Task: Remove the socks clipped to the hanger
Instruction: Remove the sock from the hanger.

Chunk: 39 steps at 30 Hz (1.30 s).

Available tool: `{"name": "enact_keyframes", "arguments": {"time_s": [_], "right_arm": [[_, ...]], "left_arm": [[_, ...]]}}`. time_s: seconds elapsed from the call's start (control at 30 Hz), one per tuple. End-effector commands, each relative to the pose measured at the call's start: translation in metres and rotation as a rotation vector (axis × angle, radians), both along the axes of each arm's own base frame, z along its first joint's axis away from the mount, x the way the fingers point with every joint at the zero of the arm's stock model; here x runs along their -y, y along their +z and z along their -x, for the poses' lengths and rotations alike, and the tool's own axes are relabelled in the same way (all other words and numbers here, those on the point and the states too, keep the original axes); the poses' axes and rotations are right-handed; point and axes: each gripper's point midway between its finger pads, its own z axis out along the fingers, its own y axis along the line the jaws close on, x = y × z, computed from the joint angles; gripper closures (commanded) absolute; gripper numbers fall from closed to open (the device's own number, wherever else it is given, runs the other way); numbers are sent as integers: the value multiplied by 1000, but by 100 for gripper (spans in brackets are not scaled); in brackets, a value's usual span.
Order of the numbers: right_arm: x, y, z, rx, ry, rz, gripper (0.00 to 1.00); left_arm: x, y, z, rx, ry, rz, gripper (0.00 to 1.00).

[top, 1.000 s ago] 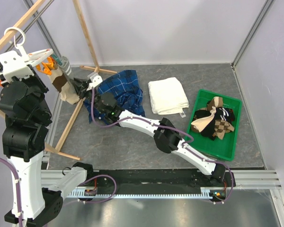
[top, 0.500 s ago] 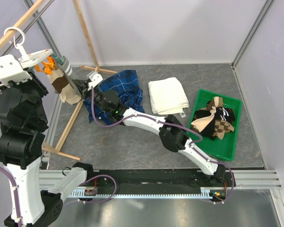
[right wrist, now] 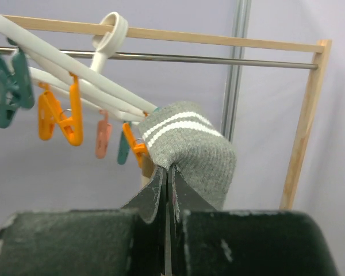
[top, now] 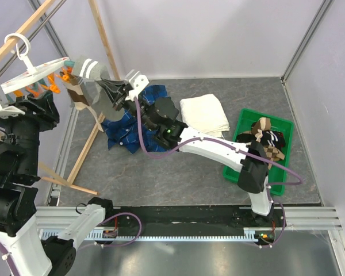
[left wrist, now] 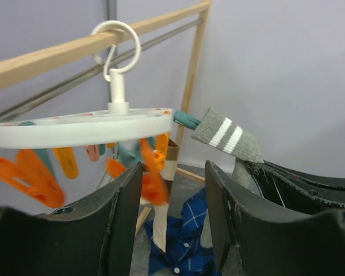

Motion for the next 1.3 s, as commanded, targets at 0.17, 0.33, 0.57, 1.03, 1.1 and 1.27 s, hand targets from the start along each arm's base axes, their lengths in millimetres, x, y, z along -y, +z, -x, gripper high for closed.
{"name": "enact_keyframes", "arguments": {"time_s": [0.17,0.33,0.57,1.03,1.1,1.27], "right_arm": [[-11,-3,83,98,113,159,100],[-21,-7,115,124,113,193,100],[-34,-8,138,134,115,220,100],[-40,-4,139,156,91,219,100],[-39,-5,133,137,58,223,100],[-28,-4,112,94,-38,227,100]], "left_arm": [[11,-8,16,16,-79,106,46],[9,-13,10,-13,-54,160,47],[-1,-37,-13,-118,33,132,47],[-9,-25,-37,-118,110,125,47],[-13,-32,-42,-145,141,105,47],[-16,-54,-47,-184,158,20,47]]}}
